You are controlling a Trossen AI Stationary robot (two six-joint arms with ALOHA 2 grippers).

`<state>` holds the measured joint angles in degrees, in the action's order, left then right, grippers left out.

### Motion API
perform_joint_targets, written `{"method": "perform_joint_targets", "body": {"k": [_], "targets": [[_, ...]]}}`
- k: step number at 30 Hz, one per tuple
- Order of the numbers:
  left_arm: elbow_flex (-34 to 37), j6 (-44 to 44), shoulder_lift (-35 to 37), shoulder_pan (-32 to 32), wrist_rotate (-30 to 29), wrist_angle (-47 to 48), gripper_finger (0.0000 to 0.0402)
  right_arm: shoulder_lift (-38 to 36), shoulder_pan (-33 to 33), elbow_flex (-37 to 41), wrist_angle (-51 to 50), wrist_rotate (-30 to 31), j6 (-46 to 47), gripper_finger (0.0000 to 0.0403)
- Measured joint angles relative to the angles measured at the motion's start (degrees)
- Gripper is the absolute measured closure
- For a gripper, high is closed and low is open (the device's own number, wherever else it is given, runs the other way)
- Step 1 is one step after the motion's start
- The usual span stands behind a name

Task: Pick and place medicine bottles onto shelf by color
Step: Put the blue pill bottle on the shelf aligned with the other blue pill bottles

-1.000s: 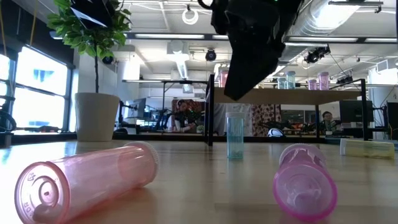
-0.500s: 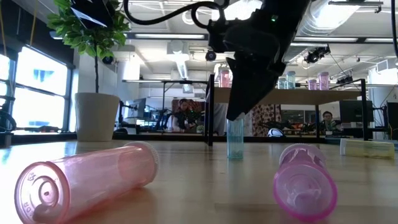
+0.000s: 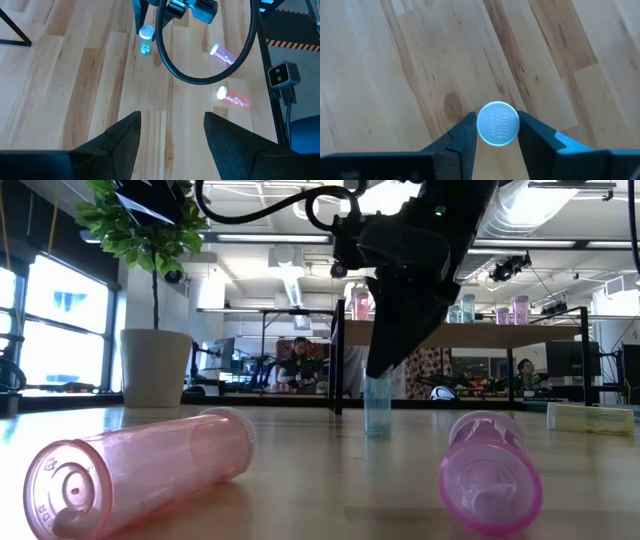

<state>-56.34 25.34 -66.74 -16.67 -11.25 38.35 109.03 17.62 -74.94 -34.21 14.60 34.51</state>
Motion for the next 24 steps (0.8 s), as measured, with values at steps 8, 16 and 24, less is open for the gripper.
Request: {"method": "perform_joint_targets", "body": {"k": [8,16,24], "targets": [[0.00,0.00,0.00,0.00,-0.11,0.06,0.0193,0.03,-0.01,-0.02,0.54,-0.31,0.22,0.0298],[0.00,0.00,0.00,0.00,-0.11,0.50,0.0193,-0.55,0.03,0.02,-0.01,0.00,2.92,0.0300],[0.00,-0.76,0.00,0.00,-0.17,0.57,0.0193,-2.33,0.18,0.00,0.33,0.81,5.94,0.0301]]}}
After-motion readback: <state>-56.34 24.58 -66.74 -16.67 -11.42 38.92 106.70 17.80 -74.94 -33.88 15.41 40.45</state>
